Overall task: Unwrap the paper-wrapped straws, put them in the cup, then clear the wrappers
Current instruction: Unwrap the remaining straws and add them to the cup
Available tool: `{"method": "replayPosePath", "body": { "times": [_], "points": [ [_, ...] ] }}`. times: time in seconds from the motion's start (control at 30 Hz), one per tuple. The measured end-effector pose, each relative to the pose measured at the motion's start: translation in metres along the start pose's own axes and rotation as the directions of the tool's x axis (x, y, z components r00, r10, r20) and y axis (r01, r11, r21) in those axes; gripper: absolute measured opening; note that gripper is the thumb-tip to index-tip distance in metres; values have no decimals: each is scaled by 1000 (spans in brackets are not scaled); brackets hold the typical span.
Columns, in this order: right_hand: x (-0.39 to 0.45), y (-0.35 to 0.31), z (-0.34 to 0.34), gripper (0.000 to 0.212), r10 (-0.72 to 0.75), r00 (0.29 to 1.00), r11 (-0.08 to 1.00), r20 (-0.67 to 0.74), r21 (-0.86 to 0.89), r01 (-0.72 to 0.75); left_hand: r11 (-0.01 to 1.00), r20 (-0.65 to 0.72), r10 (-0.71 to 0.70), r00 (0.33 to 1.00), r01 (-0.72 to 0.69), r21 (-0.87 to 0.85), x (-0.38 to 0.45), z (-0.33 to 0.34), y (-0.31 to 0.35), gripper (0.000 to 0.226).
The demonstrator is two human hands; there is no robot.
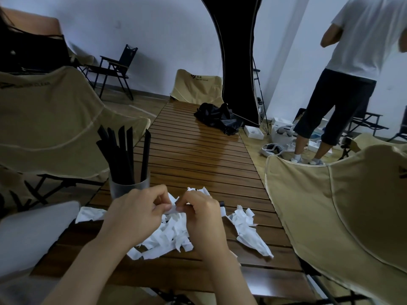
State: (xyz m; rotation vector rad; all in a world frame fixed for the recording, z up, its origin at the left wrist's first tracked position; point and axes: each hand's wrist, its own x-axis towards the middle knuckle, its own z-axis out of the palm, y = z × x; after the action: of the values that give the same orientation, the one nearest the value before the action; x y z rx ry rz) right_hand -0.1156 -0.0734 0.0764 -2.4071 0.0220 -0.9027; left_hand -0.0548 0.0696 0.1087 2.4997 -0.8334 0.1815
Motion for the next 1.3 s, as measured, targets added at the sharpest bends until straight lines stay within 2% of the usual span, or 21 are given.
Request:
{"method": "replayPosePath", "body": {
  "times": [0.4,0.5,0.77,0.83,0.97,1.1,1.2,1.3],
  "points": [
    [-1,0,1,29,17,999,999,-41,28,-16,981,72,-138,988,146,-124,6,10,0,13],
    [-1,0,-3,31,109,993,988,-41,114,-104,996,20,-83,996,83,-23,3,7,9,12],
    [-1,-4,-7,39,296,955,944,3,154,-293,990,-71,53,996,-43,138,-3,3,23,9],
    [-2,-5,-6,38,262,965,958,-31,126,-256,996,-73,3,997,4,89,-3,5,24,8],
    [-1,-6,-2,27,106,982,994,-154,43,-100,995,-101,-98,990,99,1,-3,7,27,8],
    [-2,-7,-1,27,32,987,999,-157,-12,-34,975,-41,-184,982,177,-138,-1,10,27,11],
    [-4,-8,0,29,69,989,997,-133,-22,-73,970,-10,-196,981,193,-148,-1,10,28,10],
    [-4,-7,3,37,216,972,976,-89,35,-213,994,-66,-107,992,109,26,-3,8,28,4]
  ]
}}
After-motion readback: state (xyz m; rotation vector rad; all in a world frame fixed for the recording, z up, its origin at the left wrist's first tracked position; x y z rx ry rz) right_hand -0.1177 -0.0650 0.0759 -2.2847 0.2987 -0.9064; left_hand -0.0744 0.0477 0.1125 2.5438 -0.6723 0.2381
